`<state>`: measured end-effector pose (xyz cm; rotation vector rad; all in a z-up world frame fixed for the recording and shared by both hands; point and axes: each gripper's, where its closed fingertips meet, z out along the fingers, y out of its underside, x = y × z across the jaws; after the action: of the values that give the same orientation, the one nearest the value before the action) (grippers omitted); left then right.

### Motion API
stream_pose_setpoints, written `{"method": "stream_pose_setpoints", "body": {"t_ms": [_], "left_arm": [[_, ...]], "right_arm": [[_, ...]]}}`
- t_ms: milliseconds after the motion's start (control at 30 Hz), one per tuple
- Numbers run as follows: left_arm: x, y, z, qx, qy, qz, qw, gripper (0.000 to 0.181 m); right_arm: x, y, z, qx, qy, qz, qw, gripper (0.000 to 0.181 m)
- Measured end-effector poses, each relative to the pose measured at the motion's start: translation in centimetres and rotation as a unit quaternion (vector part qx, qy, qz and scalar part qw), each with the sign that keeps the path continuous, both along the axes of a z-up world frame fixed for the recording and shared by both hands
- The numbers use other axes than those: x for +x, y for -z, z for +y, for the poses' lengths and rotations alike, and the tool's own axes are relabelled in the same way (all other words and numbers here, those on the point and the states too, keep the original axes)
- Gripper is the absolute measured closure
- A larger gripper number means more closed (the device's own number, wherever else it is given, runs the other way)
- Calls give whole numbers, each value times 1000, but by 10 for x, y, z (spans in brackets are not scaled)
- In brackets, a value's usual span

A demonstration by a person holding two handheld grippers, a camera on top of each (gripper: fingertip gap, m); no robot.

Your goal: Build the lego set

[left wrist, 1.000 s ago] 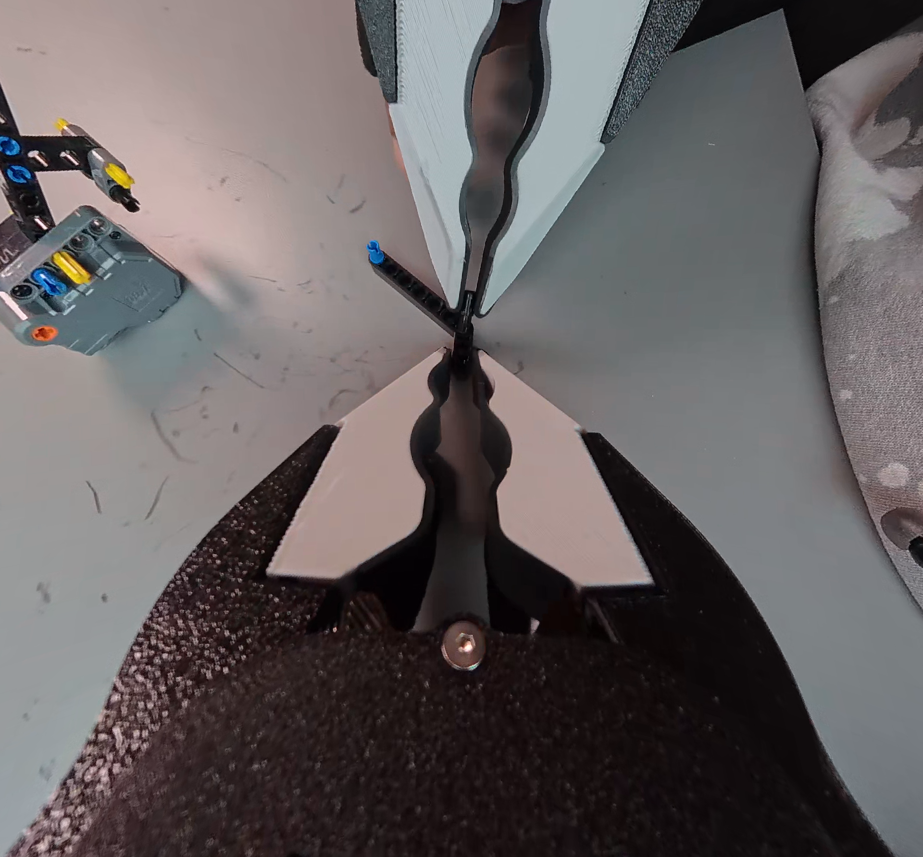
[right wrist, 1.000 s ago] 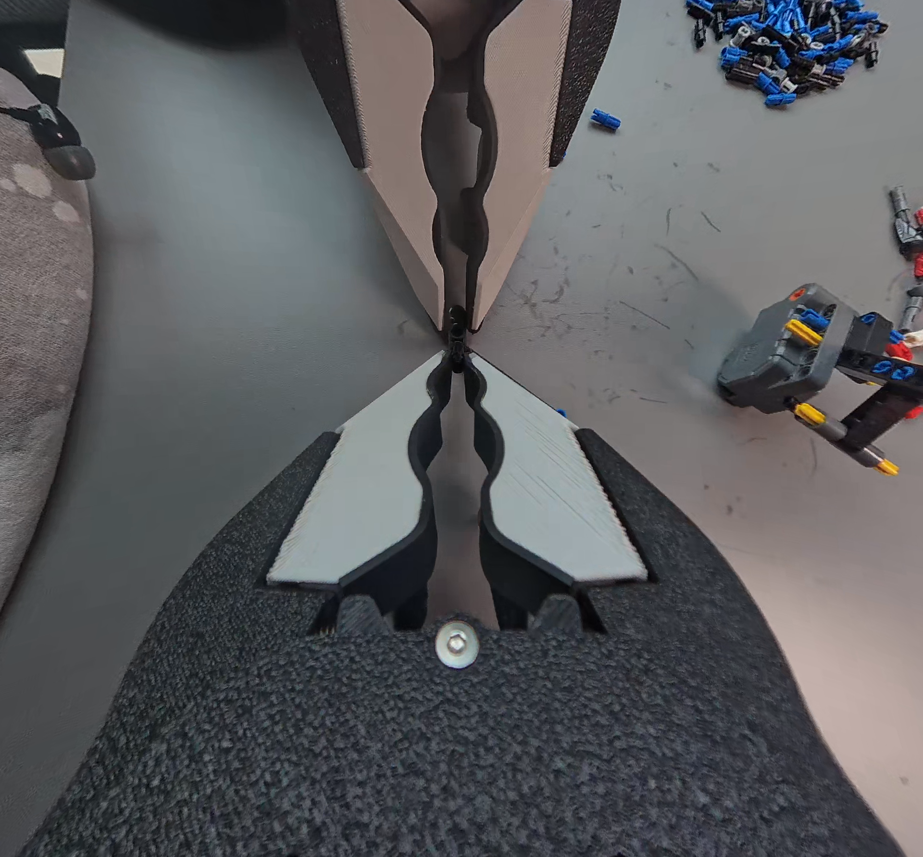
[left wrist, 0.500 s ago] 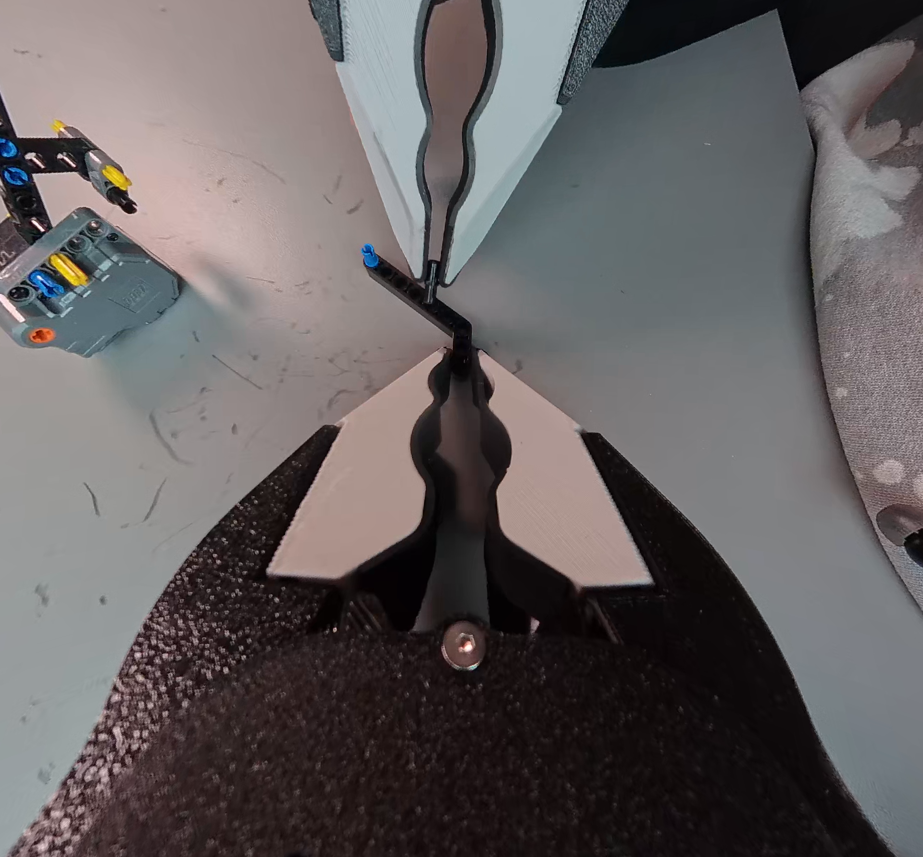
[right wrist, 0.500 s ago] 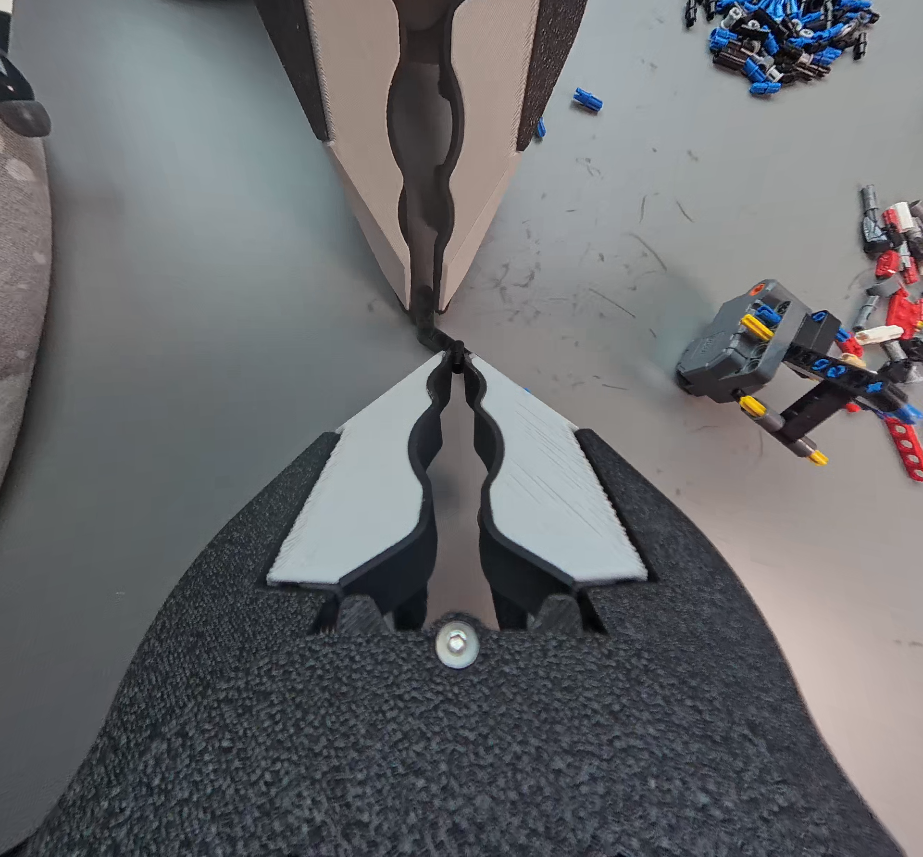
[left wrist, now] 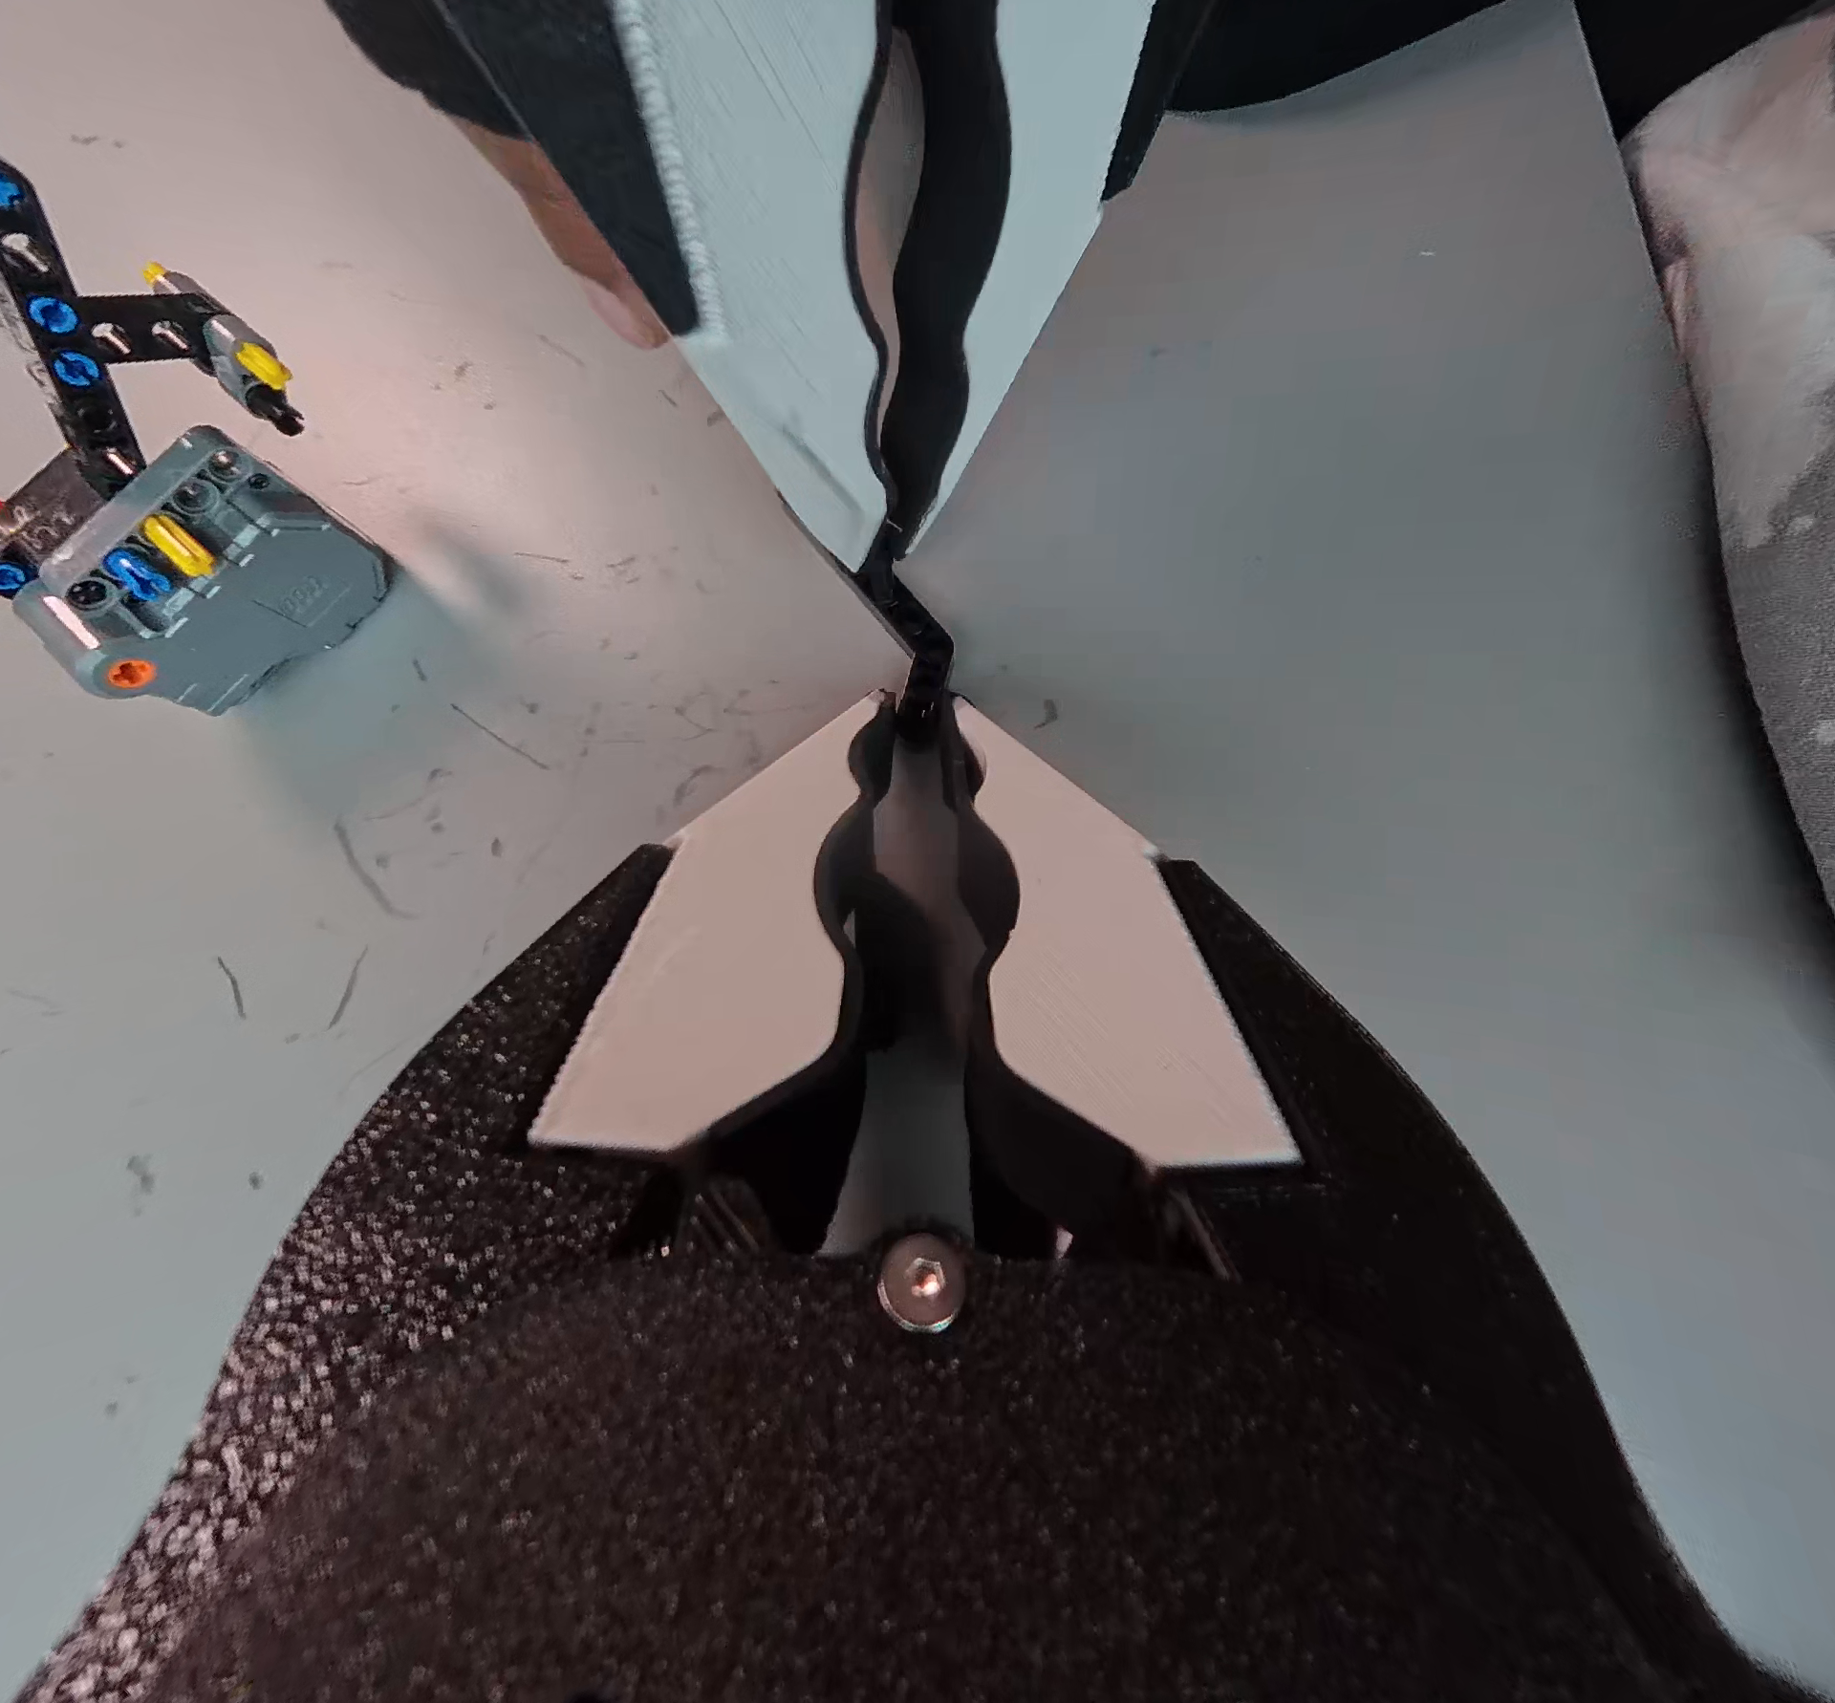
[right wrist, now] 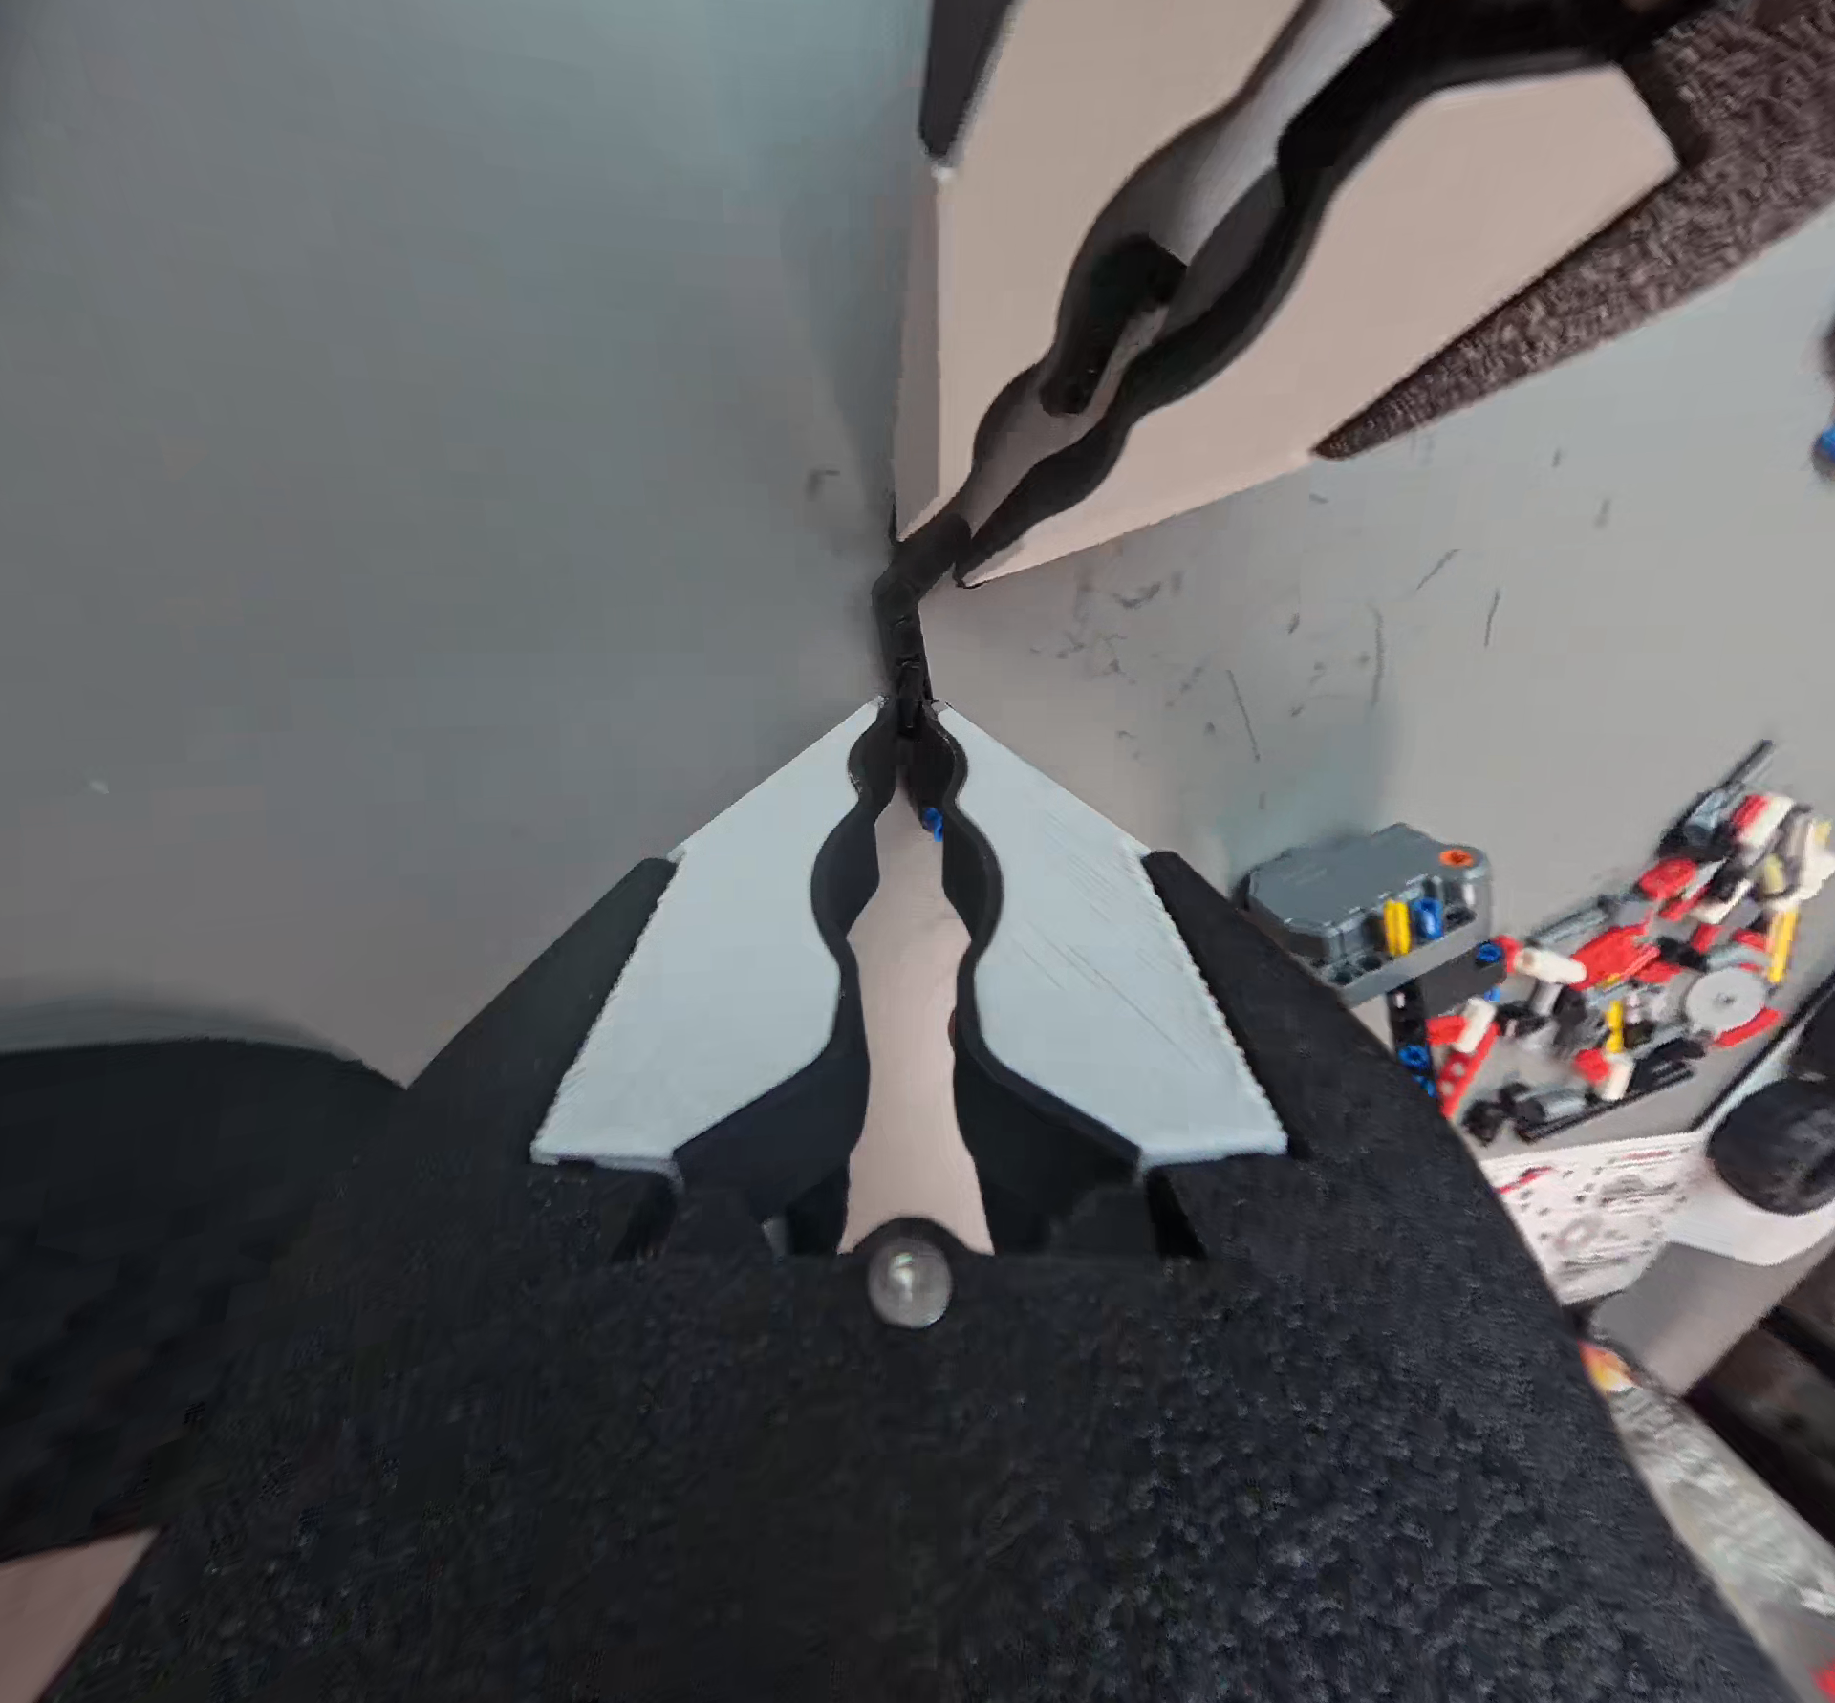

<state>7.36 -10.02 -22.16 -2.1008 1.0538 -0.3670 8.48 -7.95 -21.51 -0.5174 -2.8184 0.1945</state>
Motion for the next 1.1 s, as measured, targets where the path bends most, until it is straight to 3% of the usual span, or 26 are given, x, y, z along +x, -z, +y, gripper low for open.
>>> {"method": "stream_pose_setpoints", "body": {"t_ms": [200,367,633,1000,1100], "left_arm": [[-2,0,1,-5,-2,-4,1000,173],[-2,0,0,-13,-2,-10,1000,173],[-2,0,0,-32,-12,-25,999,174],[0,1,0,-55,-23,-41,997,174],[0,1,0,-59,-29,-44,997,175]], "right_arm": [[-4,-1,2,142,-161,-38,976,177],[-5,-1,1,213,-250,-55,943,177],[-4,-1,-1,221,-248,-88,939,177],[-4,-2,0,345,-311,-84,882,178],[-3,-2,-2,339,-304,-94,885,178]]}}
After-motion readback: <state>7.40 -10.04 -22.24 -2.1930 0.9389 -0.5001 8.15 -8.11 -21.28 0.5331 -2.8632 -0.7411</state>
